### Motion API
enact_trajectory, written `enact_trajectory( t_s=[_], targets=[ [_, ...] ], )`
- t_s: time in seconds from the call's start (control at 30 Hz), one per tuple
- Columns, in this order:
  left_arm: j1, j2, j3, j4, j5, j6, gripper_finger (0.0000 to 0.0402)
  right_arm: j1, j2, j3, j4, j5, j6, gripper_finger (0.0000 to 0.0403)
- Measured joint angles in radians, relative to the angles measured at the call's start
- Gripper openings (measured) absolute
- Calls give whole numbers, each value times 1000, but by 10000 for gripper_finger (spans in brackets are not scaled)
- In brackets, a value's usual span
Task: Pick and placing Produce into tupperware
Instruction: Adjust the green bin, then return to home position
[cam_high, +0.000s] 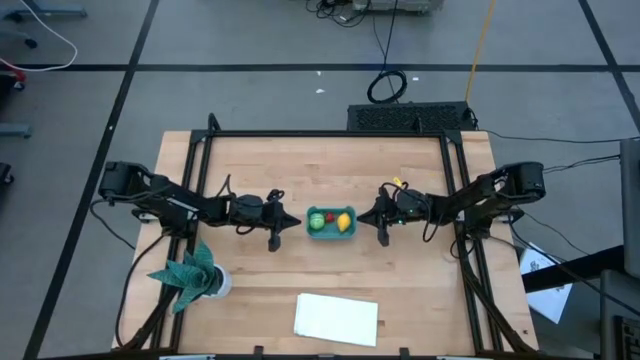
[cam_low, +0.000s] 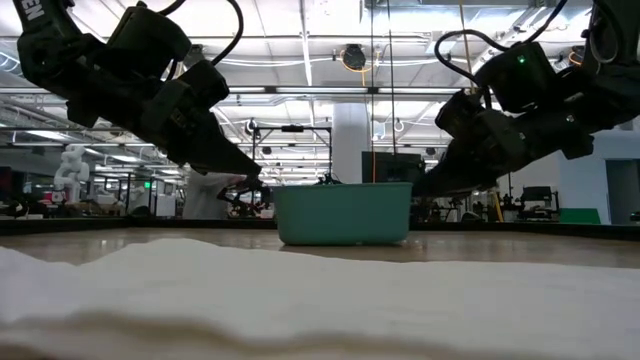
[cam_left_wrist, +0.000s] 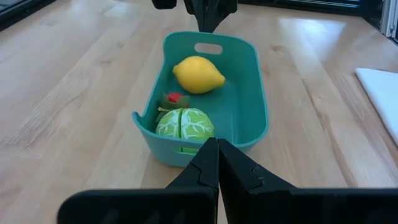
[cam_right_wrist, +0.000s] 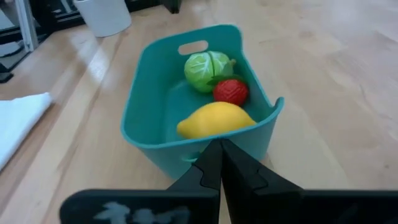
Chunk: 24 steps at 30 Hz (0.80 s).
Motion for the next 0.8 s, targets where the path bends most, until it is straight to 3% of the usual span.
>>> enact_trajectory(
  t_s=[0.5, 0.8],
  targets=[
    [0, 0, 0, -5, 0, 5, 1, -1, 0, 1, -37, -1, 13, 0],
    [-16, -8, 0, 0, -3, 106, 1, -1, -11, 1, -58, 5, 15, 0]
  ],
)
